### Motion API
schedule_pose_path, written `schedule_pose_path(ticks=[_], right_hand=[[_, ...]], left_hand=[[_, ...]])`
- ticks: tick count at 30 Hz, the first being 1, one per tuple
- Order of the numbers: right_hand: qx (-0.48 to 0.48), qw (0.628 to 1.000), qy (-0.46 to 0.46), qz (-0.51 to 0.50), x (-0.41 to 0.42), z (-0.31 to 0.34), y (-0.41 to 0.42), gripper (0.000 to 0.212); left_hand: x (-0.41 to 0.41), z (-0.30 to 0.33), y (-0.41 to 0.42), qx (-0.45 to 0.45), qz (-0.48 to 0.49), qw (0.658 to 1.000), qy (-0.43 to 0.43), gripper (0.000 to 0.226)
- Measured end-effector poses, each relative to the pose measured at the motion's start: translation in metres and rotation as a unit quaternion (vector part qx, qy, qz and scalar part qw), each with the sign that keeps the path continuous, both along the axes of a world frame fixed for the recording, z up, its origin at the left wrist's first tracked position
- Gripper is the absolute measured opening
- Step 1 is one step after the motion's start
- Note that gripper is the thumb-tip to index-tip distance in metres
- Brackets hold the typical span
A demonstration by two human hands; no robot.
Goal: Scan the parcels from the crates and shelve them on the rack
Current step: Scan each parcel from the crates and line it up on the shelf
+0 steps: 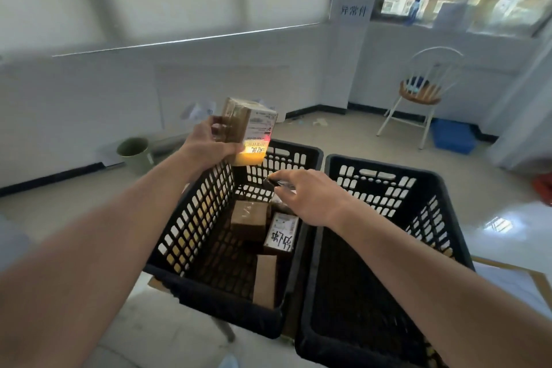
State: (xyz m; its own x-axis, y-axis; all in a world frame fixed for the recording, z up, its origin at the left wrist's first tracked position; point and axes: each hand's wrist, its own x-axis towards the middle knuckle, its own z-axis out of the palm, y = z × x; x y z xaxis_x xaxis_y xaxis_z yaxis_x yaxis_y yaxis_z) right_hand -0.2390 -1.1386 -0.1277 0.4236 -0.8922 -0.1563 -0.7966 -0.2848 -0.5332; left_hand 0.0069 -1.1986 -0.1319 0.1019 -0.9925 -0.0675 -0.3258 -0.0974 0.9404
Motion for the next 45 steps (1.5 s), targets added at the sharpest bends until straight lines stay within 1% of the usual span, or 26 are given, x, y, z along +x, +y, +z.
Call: schedule_pose_path(ticks=[5,10,16,17,18,20,21,23,25,29,32,38,45], right_hand=[[-0.021,0.999,0.024,0.026,0.0,0.0,-0.004,0.041],[-0.019,0.998,0.041,0.043,0.002,0.005,-0.008,0.041],[-0.027,0.997,0.039,0.065,-0.002,0.018,-0.003,0.042],[-0.027,0.997,0.038,0.066,-0.002,0.018,-0.003,0.042],[-0.027,0.997,0.037,0.067,-0.003,0.019,-0.003,0.042],[-0.022,0.997,0.036,0.07,-0.003,0.02,-0.003,0.041],[-0.021,0.997,0.036,0.072,-0.004,0.02,-0.002,0.041],[-0.023,0.996,0.038,0.072,-0.005,0.019,-0.002,0.041],[-0.024,0.997,0.041,0.068,-0.005,0.016,-0.003,0.042],[-0.029,0.997,0.044,0.062,-0.005,0.011,-0.005,0.041],[-0.035,0.997,0.044,0.056,-0.004,0.009,-0.006,0.041],[-0.038,0.996,0.054,0.059,-0.003,0.006,-0.006,0.04],[-0.045,0.995,0.066,0.067,-0.003,0.011,-0.005,0.039]], left_hand=[[-0.004,0.011,0.004,-0.02,0.018,1.0,0.006,0.066],[0.002,0.018,0.002,-0.026,0.035,0.999,-0.015,0.075],[0.007,0.021,0.003,-0.033,0.045,0.997,-0.052,0.073],[0.006,0.022,0.003,-0.038,0.047,0.997,-0.055,0.076],[0.005,0.023,0.004,-0.043,0.046,0.996,-0.056,0.084],[0.004,0.026,0.007,-0.048,0.028,0.997,-0.05,0.114],[0.003,0.028,0.008,-0.054,0.015,0.997,-0.049,0.125],[0.001,0.031,0.009,-0.079,-0.001,0.994,-0.078,0.131],[0.0,0.033,0.01,-0.093,-0.001,0.99,-0.109,0.124],[-0.002,0.031,0.007,-0.103,0.016,0.984,-0.141,0.084],[-0.003,0.032,0.007,-0.11,0.025,0.985,-0.134,0.067],[-0.008,0.033,0.007,-0.117,0.016,0.988,-0.102,0.052],[-0.002,0.029,-0.001,-0.126,0.048,0.983,-0.125,0.04]])
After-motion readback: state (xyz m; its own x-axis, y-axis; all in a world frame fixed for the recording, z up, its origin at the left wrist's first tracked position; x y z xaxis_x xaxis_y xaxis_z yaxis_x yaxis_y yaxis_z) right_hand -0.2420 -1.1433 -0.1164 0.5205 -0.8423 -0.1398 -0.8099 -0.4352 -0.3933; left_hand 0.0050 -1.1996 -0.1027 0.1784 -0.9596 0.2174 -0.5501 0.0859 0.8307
